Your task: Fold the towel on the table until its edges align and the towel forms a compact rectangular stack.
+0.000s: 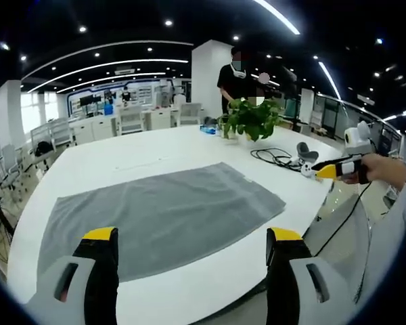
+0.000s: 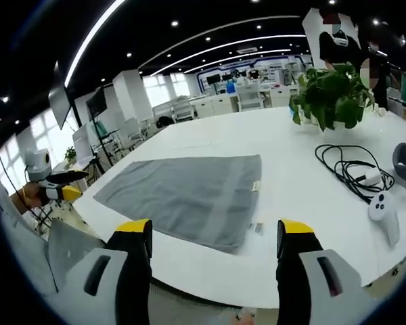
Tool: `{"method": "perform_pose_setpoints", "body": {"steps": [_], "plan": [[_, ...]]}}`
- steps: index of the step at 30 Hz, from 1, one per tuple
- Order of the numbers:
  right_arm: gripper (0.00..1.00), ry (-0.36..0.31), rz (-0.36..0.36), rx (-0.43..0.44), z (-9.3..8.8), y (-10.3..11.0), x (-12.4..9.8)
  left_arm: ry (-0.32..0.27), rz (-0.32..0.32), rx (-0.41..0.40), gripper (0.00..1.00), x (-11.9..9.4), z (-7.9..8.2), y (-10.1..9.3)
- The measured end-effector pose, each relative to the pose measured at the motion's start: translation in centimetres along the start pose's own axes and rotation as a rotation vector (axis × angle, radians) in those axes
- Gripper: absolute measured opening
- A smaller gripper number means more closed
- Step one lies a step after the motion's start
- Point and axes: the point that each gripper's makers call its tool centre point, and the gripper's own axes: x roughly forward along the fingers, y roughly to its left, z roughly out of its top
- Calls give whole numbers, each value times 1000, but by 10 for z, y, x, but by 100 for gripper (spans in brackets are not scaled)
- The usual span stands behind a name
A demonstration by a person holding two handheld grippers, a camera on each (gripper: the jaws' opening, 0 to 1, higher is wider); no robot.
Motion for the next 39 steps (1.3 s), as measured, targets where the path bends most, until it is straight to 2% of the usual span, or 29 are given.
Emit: {"method": "perform_pose_setpoints", "body": {"steps": [8, 17, 25, 32, 39], "plan": [[75, -31, 12, 3, 15, -18, -3, 8, -35, 18, 92, 17, 7, -31], [75, -51, 31, -28, 27, -47, 10, 3, -73, 80, 91, 44, 18, -71], [73, -64, 58, -39, 41, -69, 34, 10, -94, 113, 89, 67, 25, -88], [71, -100, 19, 8, 49, -91, 57, 16, -137, 142, 88, 89, 31, -101], [69, -72, 17, 17, 48, -105, 89, 28, -190, 150, 88, 111, 29, -116]]}}
